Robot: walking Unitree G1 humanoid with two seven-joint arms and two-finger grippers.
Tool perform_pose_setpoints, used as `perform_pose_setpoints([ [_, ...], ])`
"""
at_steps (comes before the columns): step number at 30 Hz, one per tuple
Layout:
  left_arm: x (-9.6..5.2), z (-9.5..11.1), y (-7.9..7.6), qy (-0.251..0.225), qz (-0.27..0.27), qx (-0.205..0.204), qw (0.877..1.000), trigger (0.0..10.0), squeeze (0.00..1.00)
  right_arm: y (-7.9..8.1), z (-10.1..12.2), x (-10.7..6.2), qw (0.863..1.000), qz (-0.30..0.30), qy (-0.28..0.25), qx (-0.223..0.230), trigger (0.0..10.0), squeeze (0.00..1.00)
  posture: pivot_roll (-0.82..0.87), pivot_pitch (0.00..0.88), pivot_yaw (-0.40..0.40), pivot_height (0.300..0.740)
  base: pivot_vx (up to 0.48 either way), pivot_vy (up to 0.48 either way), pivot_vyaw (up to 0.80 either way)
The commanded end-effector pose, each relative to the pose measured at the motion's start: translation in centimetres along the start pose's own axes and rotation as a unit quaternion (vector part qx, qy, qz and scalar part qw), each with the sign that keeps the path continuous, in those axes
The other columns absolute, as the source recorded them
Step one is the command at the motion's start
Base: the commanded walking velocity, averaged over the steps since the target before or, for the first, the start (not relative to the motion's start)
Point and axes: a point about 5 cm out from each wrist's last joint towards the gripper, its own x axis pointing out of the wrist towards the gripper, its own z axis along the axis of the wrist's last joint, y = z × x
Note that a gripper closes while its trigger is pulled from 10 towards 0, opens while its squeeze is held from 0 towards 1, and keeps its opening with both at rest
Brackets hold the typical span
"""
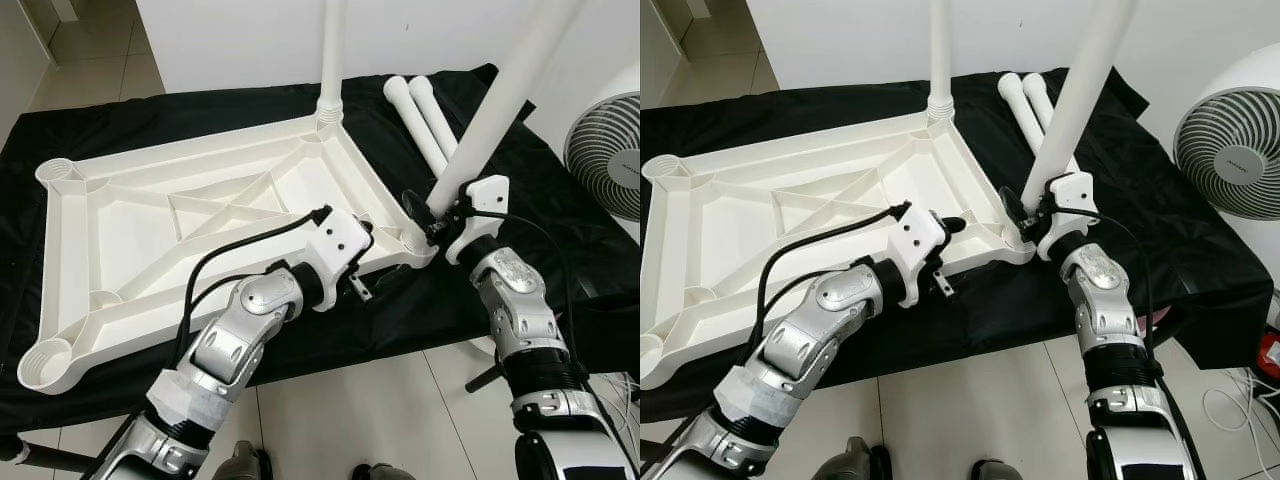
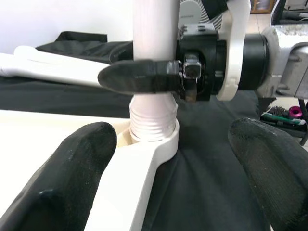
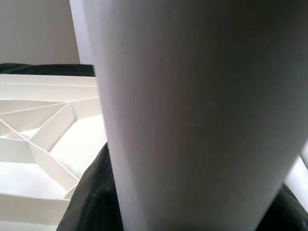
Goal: Building children table
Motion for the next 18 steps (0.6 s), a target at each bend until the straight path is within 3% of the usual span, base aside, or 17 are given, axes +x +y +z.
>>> perform_pose_setpoints([
  [1, -0.1, -0.2, -0.5, 0.007, -0.025, -0.004, 1.0, 10.0, 0.0, 0.7, -3.0, -1.1, 0.997, 0.005, 0.068, 0.03, 10.0, 0.0, -0.07, 0.103, 0.05, 0.74, 0.0, 0.0, 0.0],
  [11, -0.1, -0.3, -0.7, 0.008, -0.032, -0.007, 0.999, 10.0, 0.0, -0.3, -3.9, -0.9, 0.99, -0.046, 0.115, 0.071, 10.0, 0.0, -0.08, 0.099, 0.057, 0.74, 0.0, 0.0, 0.0],
  [18, -0.1, -0.3, -0.9, 0.008, -0.034, -0.008, 0.999, 10.0, 0.0, -0.6, -4.4, -0.5, 0.986, -0.058, 0.144, 0.061, 10.0, 0.0, -0.08, 0.097, 0.057, 0.74, 0.0, 0.0, 0.0],
])
